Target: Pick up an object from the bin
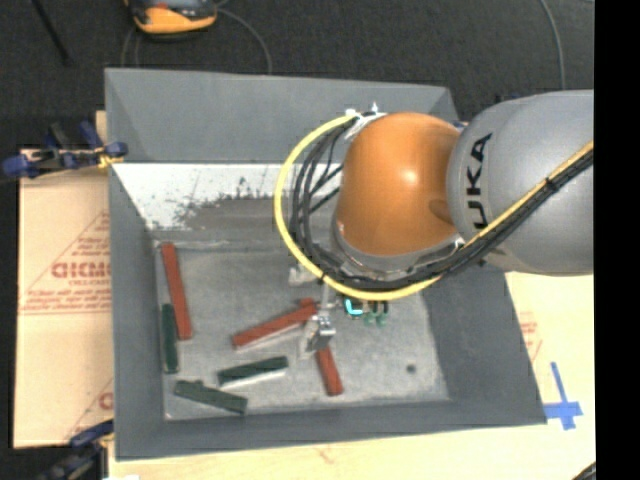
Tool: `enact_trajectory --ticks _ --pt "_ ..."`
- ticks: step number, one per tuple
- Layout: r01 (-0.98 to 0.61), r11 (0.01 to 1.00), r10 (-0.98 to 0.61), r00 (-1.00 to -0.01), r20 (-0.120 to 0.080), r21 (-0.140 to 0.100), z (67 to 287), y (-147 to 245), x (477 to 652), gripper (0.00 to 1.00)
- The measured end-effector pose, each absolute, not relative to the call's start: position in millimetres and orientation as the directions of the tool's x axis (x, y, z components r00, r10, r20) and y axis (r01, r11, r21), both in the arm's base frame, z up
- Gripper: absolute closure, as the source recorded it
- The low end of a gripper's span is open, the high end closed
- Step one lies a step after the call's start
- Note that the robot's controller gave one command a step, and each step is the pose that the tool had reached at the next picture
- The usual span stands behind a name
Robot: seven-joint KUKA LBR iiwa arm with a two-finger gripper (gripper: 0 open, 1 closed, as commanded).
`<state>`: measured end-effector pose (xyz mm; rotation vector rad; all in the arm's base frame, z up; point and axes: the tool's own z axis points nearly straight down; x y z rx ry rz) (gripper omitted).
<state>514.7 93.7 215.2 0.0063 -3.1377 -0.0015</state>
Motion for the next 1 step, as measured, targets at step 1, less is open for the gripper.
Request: enact_trajectory --ticks 1 --pt "-0.002 1.000 -0.002 -1.000 -0.003 0.002 218.4 93.3 516.2 0.00"
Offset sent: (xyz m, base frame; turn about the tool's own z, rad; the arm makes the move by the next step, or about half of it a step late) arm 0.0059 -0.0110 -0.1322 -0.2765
